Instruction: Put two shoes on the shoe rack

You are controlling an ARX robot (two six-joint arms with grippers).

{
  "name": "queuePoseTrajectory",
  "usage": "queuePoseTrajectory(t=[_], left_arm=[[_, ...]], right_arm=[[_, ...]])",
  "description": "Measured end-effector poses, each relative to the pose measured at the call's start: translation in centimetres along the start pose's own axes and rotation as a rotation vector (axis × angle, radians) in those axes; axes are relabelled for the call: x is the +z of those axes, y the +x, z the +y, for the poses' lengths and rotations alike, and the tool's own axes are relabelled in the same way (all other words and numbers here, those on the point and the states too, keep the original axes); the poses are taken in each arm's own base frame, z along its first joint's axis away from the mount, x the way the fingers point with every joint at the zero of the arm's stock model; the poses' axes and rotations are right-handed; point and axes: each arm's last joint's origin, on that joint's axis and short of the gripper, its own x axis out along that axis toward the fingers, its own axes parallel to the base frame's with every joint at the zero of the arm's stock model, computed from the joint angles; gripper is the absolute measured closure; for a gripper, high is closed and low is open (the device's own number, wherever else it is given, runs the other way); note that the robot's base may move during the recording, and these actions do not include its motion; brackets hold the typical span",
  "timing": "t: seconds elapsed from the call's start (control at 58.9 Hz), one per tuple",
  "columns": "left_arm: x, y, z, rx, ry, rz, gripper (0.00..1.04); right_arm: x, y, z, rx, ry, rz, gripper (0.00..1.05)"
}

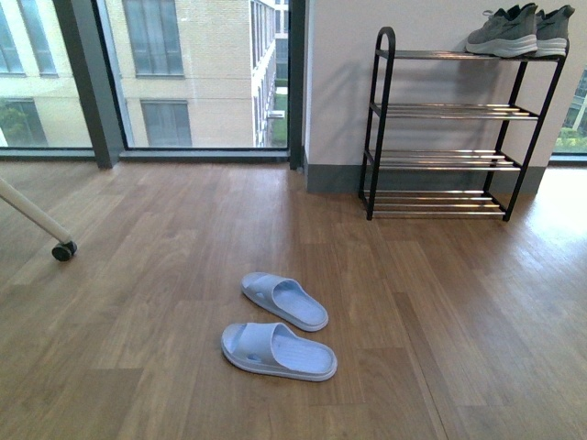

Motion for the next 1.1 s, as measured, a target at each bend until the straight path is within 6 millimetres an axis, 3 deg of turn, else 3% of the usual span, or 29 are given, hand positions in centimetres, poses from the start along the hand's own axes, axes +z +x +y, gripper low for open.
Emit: queuePoseTrajectory(t=[1.103], left_arm=[[0.01, 0.0, 0.0, 0.0, 0.0, -0.001, 0.09]], right_arm=[[-0.01, 0.0, 0.0, 0.0, 0.0, 0.001, 0.09]])
